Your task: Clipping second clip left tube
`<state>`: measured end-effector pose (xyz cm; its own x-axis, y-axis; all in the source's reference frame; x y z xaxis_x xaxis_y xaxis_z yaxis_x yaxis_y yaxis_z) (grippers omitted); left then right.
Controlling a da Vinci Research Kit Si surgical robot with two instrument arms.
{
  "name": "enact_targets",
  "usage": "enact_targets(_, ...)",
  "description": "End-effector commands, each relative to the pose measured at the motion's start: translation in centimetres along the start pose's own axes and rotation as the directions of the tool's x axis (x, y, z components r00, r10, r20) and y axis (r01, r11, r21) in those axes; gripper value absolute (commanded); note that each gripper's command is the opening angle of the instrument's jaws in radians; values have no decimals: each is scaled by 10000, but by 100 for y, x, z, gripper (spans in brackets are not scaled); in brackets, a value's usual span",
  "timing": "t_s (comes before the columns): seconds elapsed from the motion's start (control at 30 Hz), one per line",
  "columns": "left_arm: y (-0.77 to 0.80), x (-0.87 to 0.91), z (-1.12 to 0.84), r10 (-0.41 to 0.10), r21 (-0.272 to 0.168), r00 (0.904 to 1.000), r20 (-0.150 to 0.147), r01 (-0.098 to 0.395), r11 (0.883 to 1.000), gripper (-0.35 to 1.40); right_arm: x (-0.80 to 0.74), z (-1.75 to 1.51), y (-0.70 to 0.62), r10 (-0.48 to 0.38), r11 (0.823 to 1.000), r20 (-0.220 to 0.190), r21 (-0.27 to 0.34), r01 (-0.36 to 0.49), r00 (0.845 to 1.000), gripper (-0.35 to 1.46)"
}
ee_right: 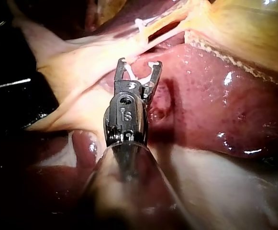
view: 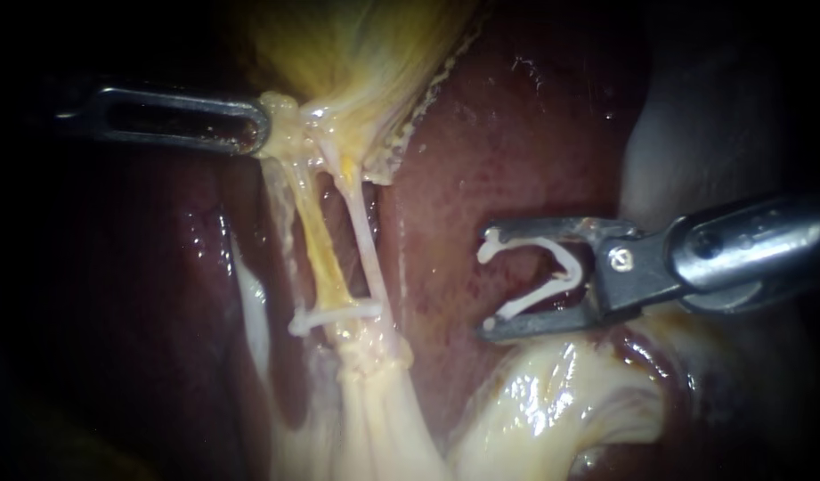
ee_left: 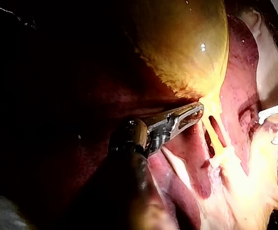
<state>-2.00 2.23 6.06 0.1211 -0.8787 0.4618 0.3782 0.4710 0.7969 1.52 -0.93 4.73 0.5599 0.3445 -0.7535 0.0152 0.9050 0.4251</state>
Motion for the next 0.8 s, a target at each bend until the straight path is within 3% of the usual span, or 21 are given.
enact_targets(0.03, 0, 0, 1, 6, -18, 10000, 2, -6, 10000, -35, 0, 4, -1, 106, 9999, 2, 60, -106, 9999, 49)
enact_targets(0.43, -1, 3, 5, 16, -55, 10000, 21, -16, 10000, -35, 11, 54, 1, 1242, 9901, -370, 702, -1214, 9916, 49)
enact_targets(0.8, -2, 3, 5, 16, -34, 10000, 11, -16, 10000, -35, 3, 84, 15, 1510, 9860, -386, 772, -1477, 9878, 49)
